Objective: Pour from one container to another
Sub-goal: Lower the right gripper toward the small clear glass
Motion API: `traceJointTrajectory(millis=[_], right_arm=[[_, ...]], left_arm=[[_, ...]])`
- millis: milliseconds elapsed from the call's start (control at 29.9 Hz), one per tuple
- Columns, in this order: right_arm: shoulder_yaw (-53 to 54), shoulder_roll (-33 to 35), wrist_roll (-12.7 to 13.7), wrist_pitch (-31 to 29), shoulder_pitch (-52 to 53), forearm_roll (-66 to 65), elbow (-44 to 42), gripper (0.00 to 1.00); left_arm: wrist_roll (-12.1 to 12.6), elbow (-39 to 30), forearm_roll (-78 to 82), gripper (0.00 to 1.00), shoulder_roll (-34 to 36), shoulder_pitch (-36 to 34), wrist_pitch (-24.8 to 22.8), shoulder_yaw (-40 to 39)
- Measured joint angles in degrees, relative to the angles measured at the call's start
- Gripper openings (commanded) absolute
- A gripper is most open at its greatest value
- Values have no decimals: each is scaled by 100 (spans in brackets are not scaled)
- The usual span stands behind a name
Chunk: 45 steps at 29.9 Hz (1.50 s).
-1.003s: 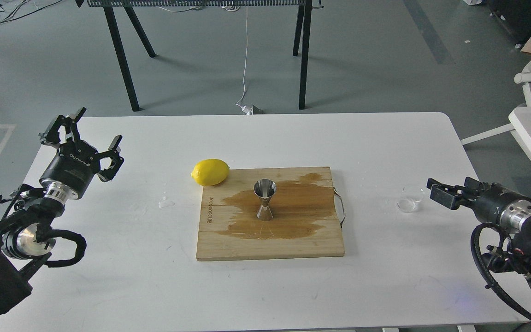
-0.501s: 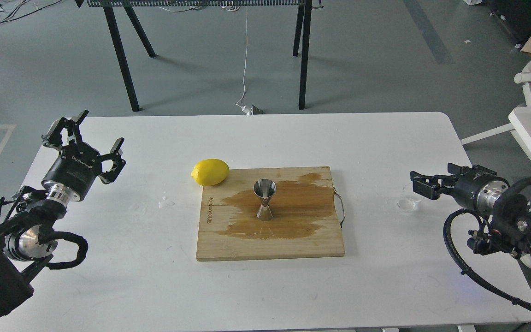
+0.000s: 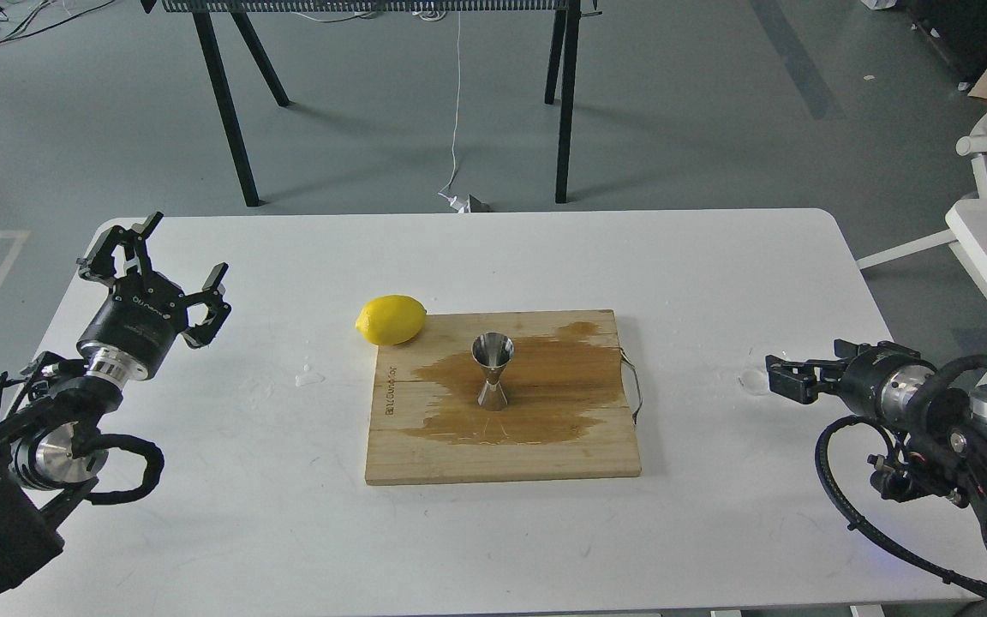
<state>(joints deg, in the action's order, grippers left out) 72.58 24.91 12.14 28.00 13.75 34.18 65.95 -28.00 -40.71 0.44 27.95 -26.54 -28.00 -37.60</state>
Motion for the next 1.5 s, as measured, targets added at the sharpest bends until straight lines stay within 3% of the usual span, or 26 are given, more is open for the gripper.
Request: traceJointTrajectory(millis=[1504], right_arm=[[-253, -708, -7, -1, 425, -692, -939, 97]], left_arm=[[0, 221, 9, 95, -11, 34, 0, 7]])
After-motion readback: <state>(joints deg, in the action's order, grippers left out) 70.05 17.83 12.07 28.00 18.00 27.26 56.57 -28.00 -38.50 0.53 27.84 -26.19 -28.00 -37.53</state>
